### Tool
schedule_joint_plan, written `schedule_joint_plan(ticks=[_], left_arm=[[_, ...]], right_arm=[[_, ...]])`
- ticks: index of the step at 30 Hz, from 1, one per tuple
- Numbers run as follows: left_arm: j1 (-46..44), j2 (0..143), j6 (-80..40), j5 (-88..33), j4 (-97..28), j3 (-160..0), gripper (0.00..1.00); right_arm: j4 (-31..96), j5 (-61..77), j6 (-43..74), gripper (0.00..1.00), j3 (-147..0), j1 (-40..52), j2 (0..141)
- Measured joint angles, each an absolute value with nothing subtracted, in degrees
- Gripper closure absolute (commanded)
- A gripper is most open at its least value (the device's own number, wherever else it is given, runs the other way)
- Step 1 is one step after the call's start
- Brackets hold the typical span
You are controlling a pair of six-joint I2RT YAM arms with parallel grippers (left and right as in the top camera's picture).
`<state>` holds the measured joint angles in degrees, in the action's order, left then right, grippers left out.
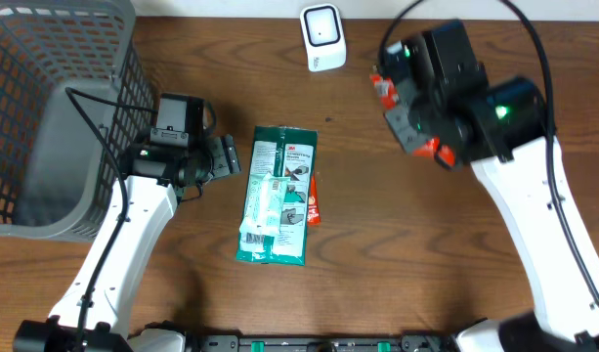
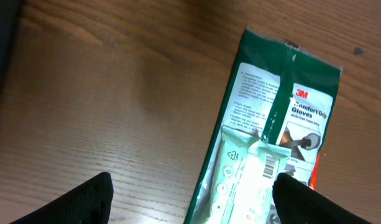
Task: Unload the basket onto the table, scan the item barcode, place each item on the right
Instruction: 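Lift the red bag toward the white scanner with the right gripper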
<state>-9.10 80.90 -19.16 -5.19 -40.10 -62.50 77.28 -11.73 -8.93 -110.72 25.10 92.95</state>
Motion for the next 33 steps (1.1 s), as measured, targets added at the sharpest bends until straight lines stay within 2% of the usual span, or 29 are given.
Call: schedule_joint_plan(ticks=[5,9,19,33], left_arm=[[-9.1,80.9,-19.2,-5.2,-40.2,-62.5,0.17],[-9.1,80.9,-19.1,-5.2,-40.1,-62.5,0.17],[-9.1,80.9,-19.0,-5.2,-40.1,-62.5,0.17],[-9.1,80.9,-19.0,-5.2,-40.1,-62.5,0.17]], right_arm=[[84.5,-13.0,-11.6,0.99,-131.5,25.1,105.8],[83.4,-13.4,-13.3,0.99,-141.8,25.1,113.9],[72.2,-19.8,-20.1,0.99,-143.3,25.1,126.5],[42.0,-33.9,-41.7,0.99,-143.3,25.9,143.1]])
